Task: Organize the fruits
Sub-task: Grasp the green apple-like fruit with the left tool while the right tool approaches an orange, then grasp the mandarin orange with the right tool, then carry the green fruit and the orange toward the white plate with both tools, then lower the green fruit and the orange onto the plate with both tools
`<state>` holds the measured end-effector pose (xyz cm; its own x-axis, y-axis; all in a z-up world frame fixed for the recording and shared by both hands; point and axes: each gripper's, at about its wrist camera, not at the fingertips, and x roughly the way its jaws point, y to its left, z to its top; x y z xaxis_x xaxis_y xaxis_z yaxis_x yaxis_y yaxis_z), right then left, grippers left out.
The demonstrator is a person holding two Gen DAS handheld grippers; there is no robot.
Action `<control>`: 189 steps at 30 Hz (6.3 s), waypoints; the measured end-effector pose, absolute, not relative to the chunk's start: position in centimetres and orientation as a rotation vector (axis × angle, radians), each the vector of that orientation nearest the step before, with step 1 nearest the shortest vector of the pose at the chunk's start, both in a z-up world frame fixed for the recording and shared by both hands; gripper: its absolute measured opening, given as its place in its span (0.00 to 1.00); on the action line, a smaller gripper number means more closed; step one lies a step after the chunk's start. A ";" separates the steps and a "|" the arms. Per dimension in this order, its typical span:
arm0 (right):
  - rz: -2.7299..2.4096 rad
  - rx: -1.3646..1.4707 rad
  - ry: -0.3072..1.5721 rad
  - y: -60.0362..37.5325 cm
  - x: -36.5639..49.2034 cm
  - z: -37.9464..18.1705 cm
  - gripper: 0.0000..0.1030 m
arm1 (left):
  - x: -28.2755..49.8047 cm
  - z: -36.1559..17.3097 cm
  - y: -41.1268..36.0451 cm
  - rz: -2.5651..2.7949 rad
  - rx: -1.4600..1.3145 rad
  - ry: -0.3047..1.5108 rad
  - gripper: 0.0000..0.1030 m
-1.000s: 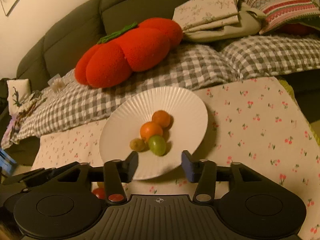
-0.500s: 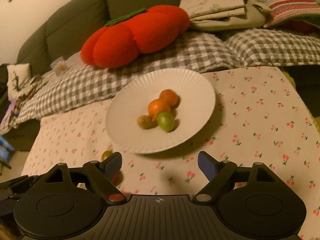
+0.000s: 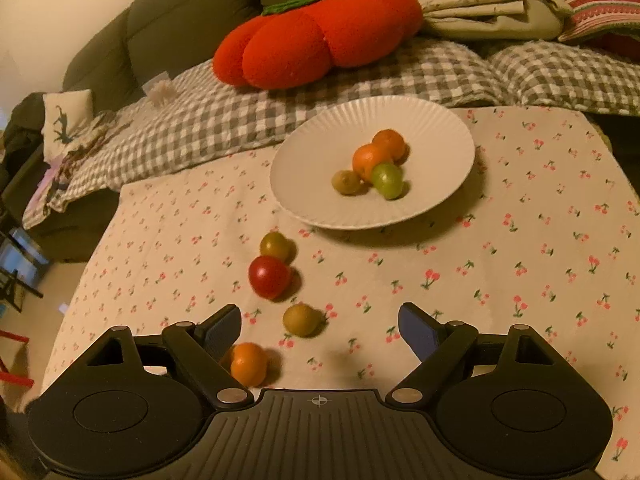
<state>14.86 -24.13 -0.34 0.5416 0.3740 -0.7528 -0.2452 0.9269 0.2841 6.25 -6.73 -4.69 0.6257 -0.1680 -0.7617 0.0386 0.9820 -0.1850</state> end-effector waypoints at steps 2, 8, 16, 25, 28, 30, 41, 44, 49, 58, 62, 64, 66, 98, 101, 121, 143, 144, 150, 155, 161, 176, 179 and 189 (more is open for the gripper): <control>0.379 0.161 0.945 -24.0 14.8 -0.6 0.85 | 6.2 -4.9 -7.1 -0.121 -0.138 0.887 0.54; 0.401 0.153 0.976 -23.3 14.4 -1.2 0.87 | 6.8 -5.3 -7.7 -0.129 -0.132 0.864 0.52; 0.399 0.118 0.991 -22.6 14.2 -1.9 0.90 | 7.3 -5.9 -7.7 -0.128 -0.111 0.859 0.25; 0.396 0.115 0.994 -22.5 14.3 -2.4 0.90 | 6.6 -5.0 -6.9 -0.094 -0.143 0.876 0.24; 0.418 0.132 1.010 -22.2 14.2 -2.9 0.90 | 6.5 -4.8 -6.4 -0.077 -0.156 0.881 0.24; 0.438 0.141 1.018 -21.9 14.1 -3.1 0.90 | 6.6 -4.8 -5.9 -0.059 -0.174 0.893 0.24; 0.484 0.094 1.015 -19.4 13.5 -4.9 0.88 | 6.5 -5.1 -3.6 -0.001 -0.235 0.913 0.24; 0.482 0.077 1.005 -19.1 13.5 -5.2 0.83 | 6.5 -5.1 -3.5 -0.003 -0.239 0.910 0.24; 0.489 0.073 1.001 -18.9 13.6 -5.4 0.65 | 6.5 -5.0 -3.5 -0.004 -0.240 0.909 0.24; 0.516 0.065 1.013 -18.4 13.5 -5.5 0.26 | 6.5 -5.0 -3.5 -0.003 -0.234 0.904 0.24; 0.517 0.064 1.007 -18.4 13.4 -5.3 0.26 | 6.5 -5.0 -3.6 -0.003 -0.233 0.902 0.24; 0.518 0.072 1.009 -18.5 13.4 -5.2 0.26 | 6.4 -5.0 -3.6 -0.002 -0.233 0.900 0.24; 0.519 0.077 1.007 -18.5 13.3 -5.1 0.26 | 6.4 -4.9 -3.6 -0.001 -0.232 0.896 0.24; 0.524 0.145 0.936 -20.1 13.3 -1.9 0.26 | 7.8 -3.1 -5.1 0.010 -0.118 0.798 0.24; 0.523 0.154 0.932 -20.4 13.4 -1.6 0.26 | 8.0 -3.0 -5.2 0.010 -0.112 0.795 0.24; 0.493 0.206 0.907 -22.5 14.5 -0.4 0.26 | 11.0 -1.9 -7.7 -0.019 0.000 0.759 0.24; 0.349 0.270 0.858 -27.3 19.3 0.2 0.26 | 18.3 -1.7 -10.1 -0.182 0.046 0.679 0.24; 0.342 0.271 0.855 -27.6 19.6 0.1 0.26 | 18.6 -1.8 -10.0 -0.189 0.039 0.679 0.24; 0.313 0.275 0.833 -28.1 21.4 -0.7 0.26 | 20.4 -2.4 -10.1 -0.217 0.040 0.663 0.24; 0.326 0.252 0.806 -27.6 22.3 -1.5 0.26 | 21.5 -3.2 -10.6 -0.237 0.060 0.666 0.24; 0.343 0.224 0.813 -26.6 22.9 -2.6 0.26 | 22.3 -3.8 -10.9 -0.242 0.081 0.670 0.25; 0.331 0.207 0.777 -26.6 23.2 -2.4 0.40 | 22.2 -3.4 -10.6 -0.231 0.087 0.661 0.50; 0.317 0.231 0.780 -27.0 23.2 -2.1 0.40 | 22.1 -3.2 -10.4 -0.224 0.081 0.662 0.50; 0.263 0.340 0.774 -29.4 23.2 -0.8 0.46 | 20.2 -1.9 -9.2 -0.209 0.040 0.677 0.51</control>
